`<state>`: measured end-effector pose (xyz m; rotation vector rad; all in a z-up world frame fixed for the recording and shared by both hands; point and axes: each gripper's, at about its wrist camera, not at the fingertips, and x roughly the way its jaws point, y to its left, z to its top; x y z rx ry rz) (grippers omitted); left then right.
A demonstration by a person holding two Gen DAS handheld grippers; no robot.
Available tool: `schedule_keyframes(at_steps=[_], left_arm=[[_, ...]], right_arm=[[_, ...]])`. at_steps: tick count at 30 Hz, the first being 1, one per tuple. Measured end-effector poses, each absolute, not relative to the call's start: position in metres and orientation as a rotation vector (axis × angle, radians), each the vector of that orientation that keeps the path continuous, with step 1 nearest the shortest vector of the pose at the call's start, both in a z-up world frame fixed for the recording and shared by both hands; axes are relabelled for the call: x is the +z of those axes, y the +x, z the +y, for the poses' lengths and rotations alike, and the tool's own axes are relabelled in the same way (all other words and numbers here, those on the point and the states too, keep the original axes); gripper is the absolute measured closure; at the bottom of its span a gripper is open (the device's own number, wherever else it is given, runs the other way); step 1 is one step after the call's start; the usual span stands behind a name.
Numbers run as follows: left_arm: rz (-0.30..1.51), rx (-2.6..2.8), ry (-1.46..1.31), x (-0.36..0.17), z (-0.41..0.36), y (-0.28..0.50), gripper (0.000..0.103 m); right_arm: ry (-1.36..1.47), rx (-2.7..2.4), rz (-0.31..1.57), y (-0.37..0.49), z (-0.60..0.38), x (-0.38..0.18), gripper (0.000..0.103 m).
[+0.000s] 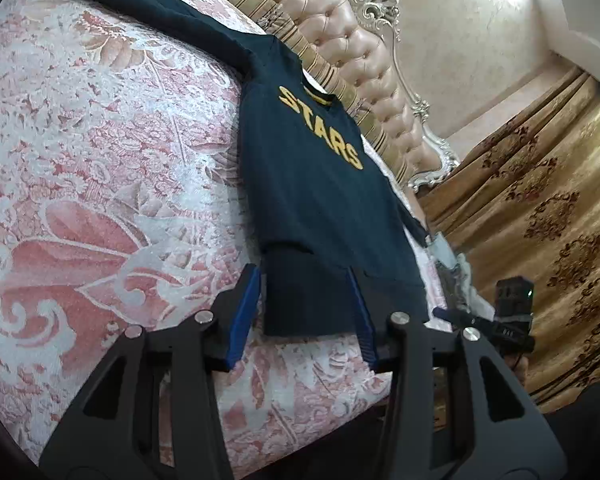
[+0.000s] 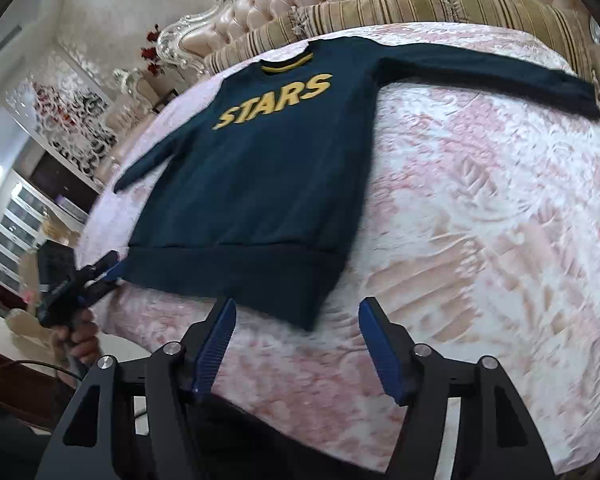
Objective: Fold clothes
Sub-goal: 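Grasp the hem with both grippers and tug it straight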
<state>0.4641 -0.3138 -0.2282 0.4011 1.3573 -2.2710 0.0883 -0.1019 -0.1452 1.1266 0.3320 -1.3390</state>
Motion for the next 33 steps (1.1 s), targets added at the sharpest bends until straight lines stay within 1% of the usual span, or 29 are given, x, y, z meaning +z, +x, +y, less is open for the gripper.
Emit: schedule_keyframes(at_steps=[5, 10, 11, 12, 13, 14, 15, 18, 23, 33], left_arm=[[1.359, -2.289, 0.393, -0.228, -0.312, 0.465, 0.056], [1.328, -2.303, 0.425, -0.227, -0.307, 0.456, 0.057], [1.321, -2.292, 0.446, -0.228, -0.307, 0.454, 0.071], [1.315, -2.279, 0.469, -0.229, -0.307, 0.452, 0.082], [1.314, -2.276, 0.488, -0.23, -0.307, 0.45, 0.095], [1.298, -2.283, 0.499, -0.229, -0.305, 0.448, 0.095], [1.279, -2.291, 0.51, -0.227, -0.303, 0.447, 0.095], [1.261, -2.303, 0.508, -0.22, -0.3, 0.447, 0.095], [1.263, -2.294, 0.523, -0.217, -0.299, 0.448, 0.096], [1.3, -2.239, 0.546, -0.23, -0.299, 0.453, 0.096]], right_arm=[[1.158, -1.36, 0.313, 0.096, -0.114, -0.165, 0.036], [1.126, -1.37, 0.321, 0.104, -0.126, -0.174, 0.036], [1.125, -1.375, 0.317, 0.104, -0.127, -0.175, 0.036], [1.122, -1.384, 0.318, 0.104, -0.128, -0.175, 0.04], [1.112, -1.396, 0.325, 0.105, -0.13, -0.175, 0.05], [1.095, -1.403, 0.342, 0.106, -0.13, -0.173, 0.079], [1.078, -1.41, 0.36, 0.107, -0.131, -0.171, 0.091], [1.075, -1.412, 0.374, 0.107, -0.129, -0.166, 0.093], [1.089, -1.407, 0.37, 0.103, -0.124, -0.163, 0.093], [1.106, -1.382, 0.395, 0.1, -0.124, -0.171, 0.093]])
